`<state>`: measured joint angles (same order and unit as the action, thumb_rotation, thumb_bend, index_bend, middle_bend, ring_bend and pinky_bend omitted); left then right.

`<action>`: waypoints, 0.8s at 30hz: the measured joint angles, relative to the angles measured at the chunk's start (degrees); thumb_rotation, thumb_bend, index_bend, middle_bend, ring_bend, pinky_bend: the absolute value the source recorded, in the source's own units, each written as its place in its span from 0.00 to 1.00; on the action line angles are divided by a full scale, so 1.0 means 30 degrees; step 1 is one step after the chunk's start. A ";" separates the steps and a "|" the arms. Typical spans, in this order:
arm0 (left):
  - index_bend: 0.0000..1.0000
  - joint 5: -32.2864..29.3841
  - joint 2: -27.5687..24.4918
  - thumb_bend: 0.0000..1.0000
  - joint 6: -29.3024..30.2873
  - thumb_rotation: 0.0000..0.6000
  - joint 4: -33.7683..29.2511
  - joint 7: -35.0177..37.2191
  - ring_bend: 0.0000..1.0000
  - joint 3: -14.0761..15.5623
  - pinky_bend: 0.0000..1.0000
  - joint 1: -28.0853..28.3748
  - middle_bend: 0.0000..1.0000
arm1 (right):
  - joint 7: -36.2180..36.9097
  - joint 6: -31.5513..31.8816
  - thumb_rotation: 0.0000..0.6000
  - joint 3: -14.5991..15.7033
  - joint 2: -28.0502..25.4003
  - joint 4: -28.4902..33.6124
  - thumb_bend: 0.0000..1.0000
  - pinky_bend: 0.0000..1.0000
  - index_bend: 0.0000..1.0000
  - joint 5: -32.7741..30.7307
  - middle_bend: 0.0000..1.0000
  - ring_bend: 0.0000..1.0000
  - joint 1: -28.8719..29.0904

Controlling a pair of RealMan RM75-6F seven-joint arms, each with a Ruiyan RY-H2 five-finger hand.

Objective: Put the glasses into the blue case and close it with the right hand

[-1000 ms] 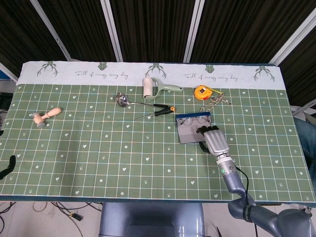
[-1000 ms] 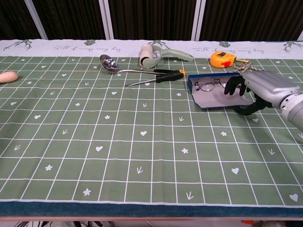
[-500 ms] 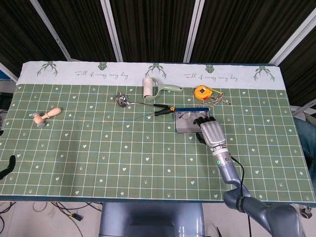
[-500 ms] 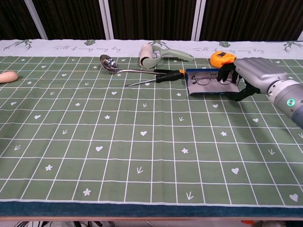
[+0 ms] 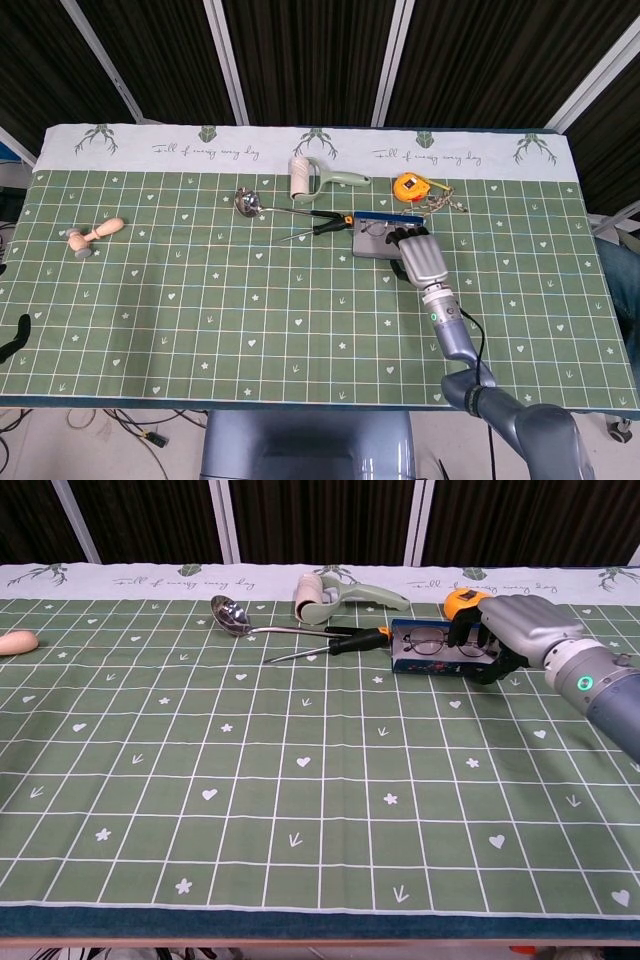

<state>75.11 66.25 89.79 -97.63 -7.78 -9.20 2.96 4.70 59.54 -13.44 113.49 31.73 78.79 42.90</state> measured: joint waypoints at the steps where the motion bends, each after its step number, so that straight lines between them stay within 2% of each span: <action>1: 0.14 -0.0006 -0.0003 0.37 -0.0001 1.00 -0.0004 0.0005 0.00 -0.0004 0.00 0.0001 0.01 | 0.0054 -0.0042 1.00 -0.0005 0.0089 -0.0144 0.45 0.34 0.42 -0.0011 0.38 0.40 0.0054; 20: 0.14 -0.0077 -0.0012 0.37 -0.0011 1.00 -0.0089 -0.0040 0.00 -0.0032 0.00 0.0007 0.01 | 0.0469 -0.0722 1.00 -0.0189 0.0597 -0.0996 0.48 0.34 0.59 -0.0347 0.38 0.40 0.0690; 24: 0.15 -0.0055 -0.0009 0.37 -0.0010 1.00 -0.0064 -0.0024 0.00 -0.0028 0.00 0.0010 0.01 | 0.0380 -0.0923 1.00 -0.0272 0.0571 -0.0928 0.52 0.34 0.62 -0.0479 0.38 0.41 0.0831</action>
<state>74.94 66.23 89.76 -97.82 -7.85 -9.28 2.99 5.84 56.77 -14.26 115.21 28.95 77.35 45.39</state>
